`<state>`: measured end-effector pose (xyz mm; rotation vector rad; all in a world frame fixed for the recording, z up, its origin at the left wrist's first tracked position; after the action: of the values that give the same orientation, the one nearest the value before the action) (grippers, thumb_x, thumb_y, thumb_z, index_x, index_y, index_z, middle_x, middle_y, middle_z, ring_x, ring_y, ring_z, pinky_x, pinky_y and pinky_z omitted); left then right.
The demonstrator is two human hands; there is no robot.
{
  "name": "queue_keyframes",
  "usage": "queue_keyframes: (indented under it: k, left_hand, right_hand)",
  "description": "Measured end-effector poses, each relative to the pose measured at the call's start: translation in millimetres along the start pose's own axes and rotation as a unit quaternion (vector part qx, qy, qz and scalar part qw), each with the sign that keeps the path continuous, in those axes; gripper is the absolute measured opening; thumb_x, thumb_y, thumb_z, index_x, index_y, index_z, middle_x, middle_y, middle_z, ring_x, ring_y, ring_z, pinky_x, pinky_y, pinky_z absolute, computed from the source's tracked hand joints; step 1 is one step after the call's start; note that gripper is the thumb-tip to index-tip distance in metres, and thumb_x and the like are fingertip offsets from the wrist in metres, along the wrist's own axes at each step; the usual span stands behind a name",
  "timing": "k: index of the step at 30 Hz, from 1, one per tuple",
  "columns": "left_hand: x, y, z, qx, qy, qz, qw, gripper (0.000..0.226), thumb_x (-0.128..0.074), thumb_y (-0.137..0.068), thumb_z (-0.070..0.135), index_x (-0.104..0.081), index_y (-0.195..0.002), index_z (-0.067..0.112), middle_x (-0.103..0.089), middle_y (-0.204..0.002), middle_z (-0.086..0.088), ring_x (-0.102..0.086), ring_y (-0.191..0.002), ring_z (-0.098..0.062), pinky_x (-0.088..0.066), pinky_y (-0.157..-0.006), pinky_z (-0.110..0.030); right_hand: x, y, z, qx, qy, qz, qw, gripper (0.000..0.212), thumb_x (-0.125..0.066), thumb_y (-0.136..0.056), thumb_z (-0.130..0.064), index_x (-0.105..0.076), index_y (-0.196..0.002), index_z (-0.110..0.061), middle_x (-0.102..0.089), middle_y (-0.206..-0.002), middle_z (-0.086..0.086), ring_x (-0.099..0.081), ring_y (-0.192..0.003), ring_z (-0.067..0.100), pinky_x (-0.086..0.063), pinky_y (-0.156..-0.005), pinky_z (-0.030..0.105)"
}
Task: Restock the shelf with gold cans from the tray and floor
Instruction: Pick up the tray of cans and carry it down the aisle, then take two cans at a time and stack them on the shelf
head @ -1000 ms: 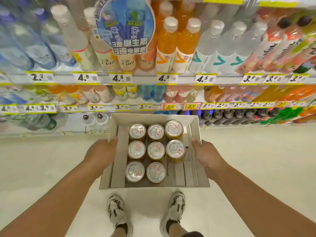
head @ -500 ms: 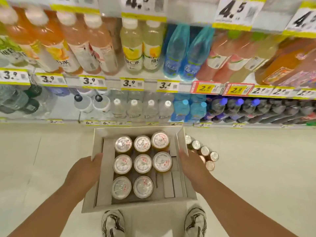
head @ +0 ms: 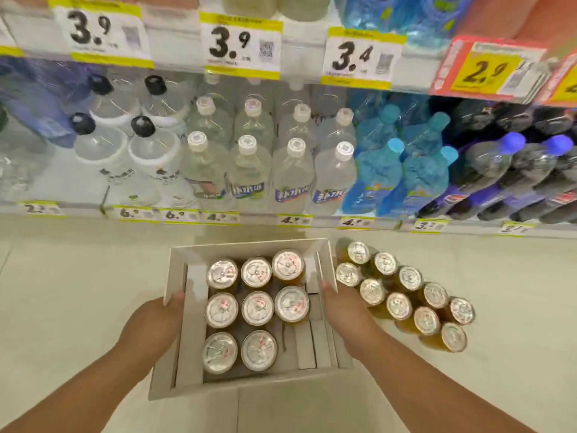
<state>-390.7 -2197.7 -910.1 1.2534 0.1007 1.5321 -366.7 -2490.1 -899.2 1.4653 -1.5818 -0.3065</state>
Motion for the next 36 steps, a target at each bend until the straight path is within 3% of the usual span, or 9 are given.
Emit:
queue_keyframes:
  k: [8,12,16,22,25,28,31,33,36]
  left_hand:
    - [-34.4,-70.1,-23.8,-0.030,-0.023,0.003,0.999,0.048,-0.034,-0.103,0.045,-0.063,-0.082,0.013,-0.066,-0.083,-0.009,-0.060,-0.077,-0.025,-0.049,-0.078,-0.036]
    - [-43.0,-89.2,-29.6,-0.036,-0.029,0.005,0.999,0.049,-0.034,-0.102,0.047,-0.064,-0.087,0.012,-0.068,-0.083,-0.012,-0.062,-0.077,-0.026,-0.048,-0.074,-0.035]
    - [-46.2,-90.5,-26.2,-0.047,-0.044,0.010,0.998,0.049,-0.032,-0.102,0.048,-0.062,-0.088,0.013,-0.066,-0.079,-0.009,-0.060,-0.075,-0.024,-0.043,-0.065,-0.032]
    - [-41.8,-97.4,-33.8,0.006,0.054,-0.035,0.998,0.048,-0.054,-0.089,0.061,-0.064,-0.120,0.025,-0.068,-0.113,0.001,-0.062,-0.105,-0.027,-0.049,-0.095,-0.043]
    - [-35.6,-85.4,-22.0,-0.058,0.120,0.097,0.986,0.050,-0.067,-0.087,0.048,-0.055,-0.128,0.022,-0.061,-0.118,0.003,-0.060,-0.112,-0.026,-0.047,-0.090,-0.040]
    - [-39.0,-68.2,4.0,-0.222,0.139,0.189,0.946,0.039,-0.074,-0.084,0.033,-0.055,-0.117,0.021,-0.056,-0.111,0.000,-0.060,-0.099,-0.020,-0.047,-0.084,-0.034]
    - [-62.8,-61.8,27.5,-0.275,0.145,0.115,0.943,0.033,-0.075,-0.083,0.029,-0.055,-0.109,0.028,-0.057,-0.107,0.005,-0.058,-0.095,-0.012,-0.048,-0.082,-0.029]
    - [-81.7,-56.9,45.6,-0.288,0.137,0.052,0.946,0.036,-0.076,-0.082,0.035,-0.055,-0.111,0.031,-0.058,-0.107,0.011,-0.059,-0.096,-0.008,-0.047,-0.081,-0.024]
    - [-109.2,-55.3,62.8,-0.303,0.069,-0.022,0.950,0.050,-0.078,-0.077,0.045,-0.052,-0.119,0.034,-0.053,-0.112,0.018,-0.056,-0.100,-0.003,-0.044,-0.080,-0.019]
  right_hand:
    - [-43.0,-57.8,28.8,-0.001,-0.029,-0.003,1.000,0.042,-0.039,-0.105,-0.035,-0.052,-0.136,-0.008,-0.057,-0.131,0.013,-0.049,-0.103,0.023,-0.037,-0.086,0.032]
    - [-52.9,-66.3,36.7,0.012,-0.050,0.007,0.999,0.036,-0.038,-0.106,-0.033,-0.054,-0.132,-0.014,-0.055,-0.102,0.000,-0.048,-0.079,0.009,-0.039,-0.076,0.028]
    - [-52.4,-71.1,41.1,0.035,-0.031,0.019,0.999,0.037,-0.037,-0.106,-0.033,-0.054,-0.133,-0.013,-0.061,-0.118,0.010,-0.046,-0.088,0.015,-0.039,-0.085,0.031]
    - [-48.6,-67.3,37.0,0.026,-0.043,-0.011,0.999,0.033,-0.040,-0.105,-0.033,-0.053,-0.133,-0.021,-0.059,-0.114,0.003,-0.047,-0.088,0.013,-0.039,-0.081,0.029]
    - [-43.9,-62.9,41.2,0.024,-0.070,-0.037,0.997,0.010,-0.048,-0.101,-0.032,-0.053,-0.110,-0.030,-0.059,-0.104,-0.011,-0.056,-0.092,0.003,-0.040,-0.067,0.019]
    - [-42.1,-57.5,52.1,0.098,-0.065,0.041,0.992,0.034,-0.055,-0.097,-0.030,-0.052,-0.131,-0.030,-0.056,-0.129,-0.017,-0.054,-0.121,0.009,-0.043,-0.088,0.022]
    - [-43.1,-35.7,55.3,0.248,-0.006,0.147,0.958,0.041,-0.055,-0.096,-0.025,-0.046,-0.135,-0.034,-0.047,-0.121,-0.027,-0.050,-0.110,0.000,-0.047,-0.088,0.024]
    - [-55.4,-22.5,55.3,0.294,0.006,0.125,0.948,0.042,-0.054,-0.096,-0.022,-0.046,-0.134,-0.035,-0.044,-0.114,-0.028,-0.050,-0.103,-0.001,-0.049,-0.079,0.020]
    - [-84.1,-18.6,62.7,0.290,0.028,0.080,0.953,0.052,-0.057,-0.092,-0.024,-0.039,-0.139,-0.034,-0.039,-0.127,-0.025,-0.046,-0.116,-0.007,-0.042,-0.100,0.019]
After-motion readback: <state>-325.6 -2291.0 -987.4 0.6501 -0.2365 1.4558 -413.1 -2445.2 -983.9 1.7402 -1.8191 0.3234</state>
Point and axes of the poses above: each hand's wrist, its own y-axis away from the middle knuckle, its own x-axis out of the back of the hand, z = x × y, the point moved 1 cm from there along -y, towards the middle knuckle
